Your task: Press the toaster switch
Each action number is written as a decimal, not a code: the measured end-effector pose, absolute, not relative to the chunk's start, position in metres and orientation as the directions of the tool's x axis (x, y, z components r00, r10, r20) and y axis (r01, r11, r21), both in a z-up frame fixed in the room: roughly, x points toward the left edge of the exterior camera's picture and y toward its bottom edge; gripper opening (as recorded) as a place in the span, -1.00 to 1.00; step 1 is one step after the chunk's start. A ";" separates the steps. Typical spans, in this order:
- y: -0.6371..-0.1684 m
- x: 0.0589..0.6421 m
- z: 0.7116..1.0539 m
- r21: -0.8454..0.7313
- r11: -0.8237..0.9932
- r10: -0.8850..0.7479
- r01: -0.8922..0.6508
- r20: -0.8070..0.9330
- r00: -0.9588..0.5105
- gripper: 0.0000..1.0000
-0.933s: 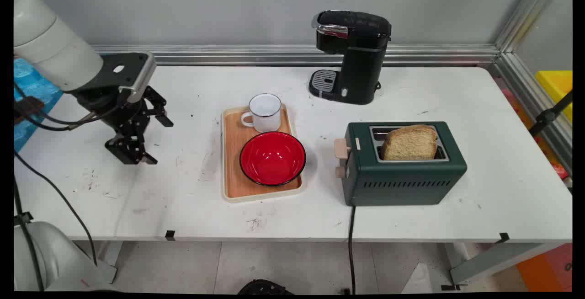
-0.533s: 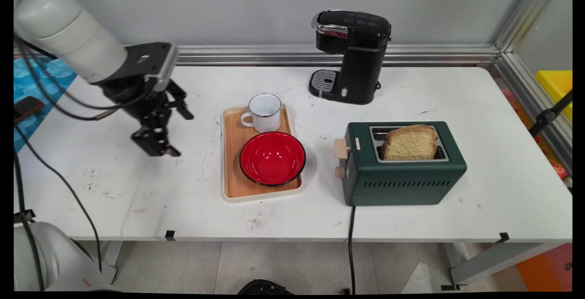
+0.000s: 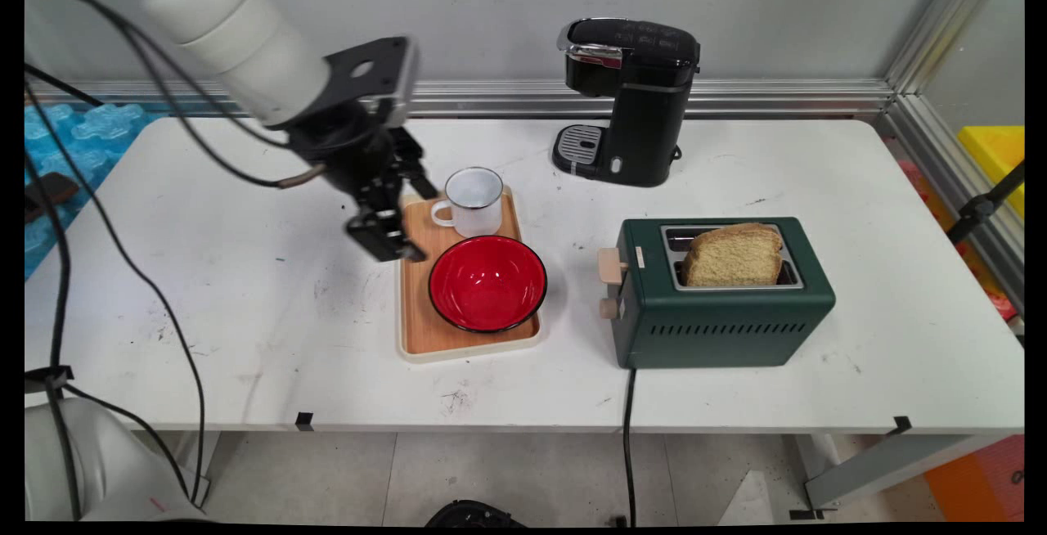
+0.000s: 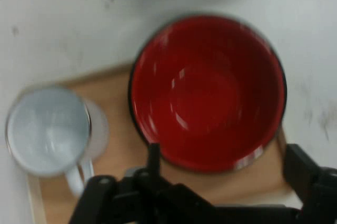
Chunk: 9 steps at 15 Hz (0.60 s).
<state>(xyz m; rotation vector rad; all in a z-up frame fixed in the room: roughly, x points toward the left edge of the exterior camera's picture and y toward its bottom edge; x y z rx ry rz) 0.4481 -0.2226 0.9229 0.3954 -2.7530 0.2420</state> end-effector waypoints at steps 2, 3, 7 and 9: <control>-0.229 0.430 0.925 -0.116 0.945 -0.240 -0.305 0.388 -0.890 -1.00; -0.232 0.417 0.927 -0.113 0.944 -0.240 -0.309 0.404 -0.882 -1.00; -0.244 0.378 0.928 -0.096 0.939 -0.253 -0.330 0.455 -0.854 -1.00; -0.249 0.358 0.926 -0.083 0.936 -0.263 -0.341 0.475 -0.839 -1.00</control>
